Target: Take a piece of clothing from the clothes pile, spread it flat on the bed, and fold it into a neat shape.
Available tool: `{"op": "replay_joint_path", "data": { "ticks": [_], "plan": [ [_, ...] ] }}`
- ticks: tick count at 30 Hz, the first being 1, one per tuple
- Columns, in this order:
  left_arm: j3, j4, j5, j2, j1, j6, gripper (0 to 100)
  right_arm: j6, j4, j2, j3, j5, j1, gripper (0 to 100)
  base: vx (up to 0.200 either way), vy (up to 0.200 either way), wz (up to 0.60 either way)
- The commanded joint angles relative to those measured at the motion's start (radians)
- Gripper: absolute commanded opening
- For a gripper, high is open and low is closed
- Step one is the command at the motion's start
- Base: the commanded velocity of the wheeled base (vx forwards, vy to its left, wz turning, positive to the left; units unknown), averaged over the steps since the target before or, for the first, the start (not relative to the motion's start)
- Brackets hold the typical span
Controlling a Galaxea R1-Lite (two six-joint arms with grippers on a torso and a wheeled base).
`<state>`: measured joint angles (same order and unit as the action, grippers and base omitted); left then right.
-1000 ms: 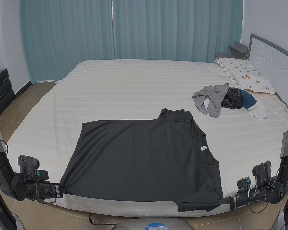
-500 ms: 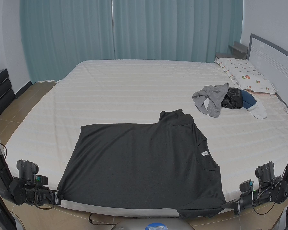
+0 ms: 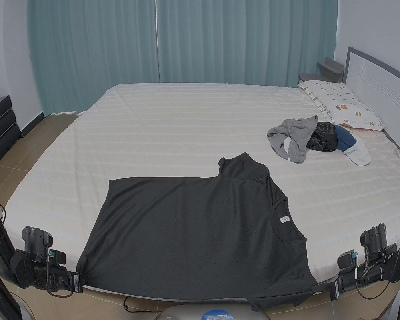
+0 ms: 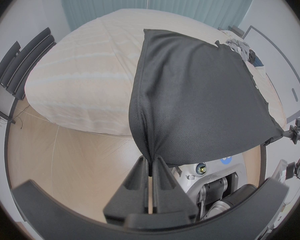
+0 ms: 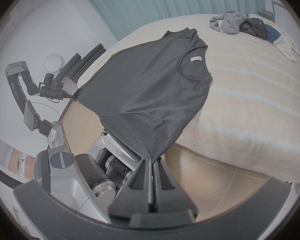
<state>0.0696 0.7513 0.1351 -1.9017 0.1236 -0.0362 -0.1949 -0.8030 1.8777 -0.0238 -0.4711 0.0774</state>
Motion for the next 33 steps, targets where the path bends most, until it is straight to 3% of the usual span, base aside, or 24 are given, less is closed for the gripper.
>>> {"op": "replay_joint_path", "data": {
  "ticks": [1,5,7,8,9,16,29,33],
  "plan": [
    [0.036,0.000,0.003,0.043,0.001,0.030,0,0.008,-0.004,-0.011,-0.036,-0.006,-0.005,0,0.000,0.000,0.00],
    [0.105,-0.001,0.003,0.038,-0.022,0.154,0,0.057,0.002,0.001,-0.105,-0.001,0.005,0,0.000,0.000,0.00],
    [0.105,-0.001,0.003,0.038,-0.022,0.154,0,0.057,0.002,0.001,-0.105,-0.001,0.005,0,0.000,0.000,0.00],
    [0.162,-0.003,0.000,0.032,-0.042,0.243,0,0.104,0.011,0.011,-0.177,0.005,0.010,0,0.000,0.000,0.00],
    [0.185,-0.009,0.000,0.032,-0.045,0.269,0,0.117,0.011,0.014,-0.197,0.009,0.010,0,0.000,0.000,0.00],
    [0.308,-0.113,0.001,0.043,-0.053,0.372,0,0.183,0.011,0.049,-0.312,0.085,0.013,0,0.000,0.000,0.00],
    [0.503,-0.349,0.004,0.021,-0.068,0.404,0,0.221,0.011,0.130,-0.424,0.089,0.025,0,0.000,0.000,0.00],
    [0.536,-0.368,0.004,-0.004,-0.071,0.430,0,0.223,0.013,0.149,-0.453,0.098,0.025,0,0.000,0.000,0.00]
  ]
}}
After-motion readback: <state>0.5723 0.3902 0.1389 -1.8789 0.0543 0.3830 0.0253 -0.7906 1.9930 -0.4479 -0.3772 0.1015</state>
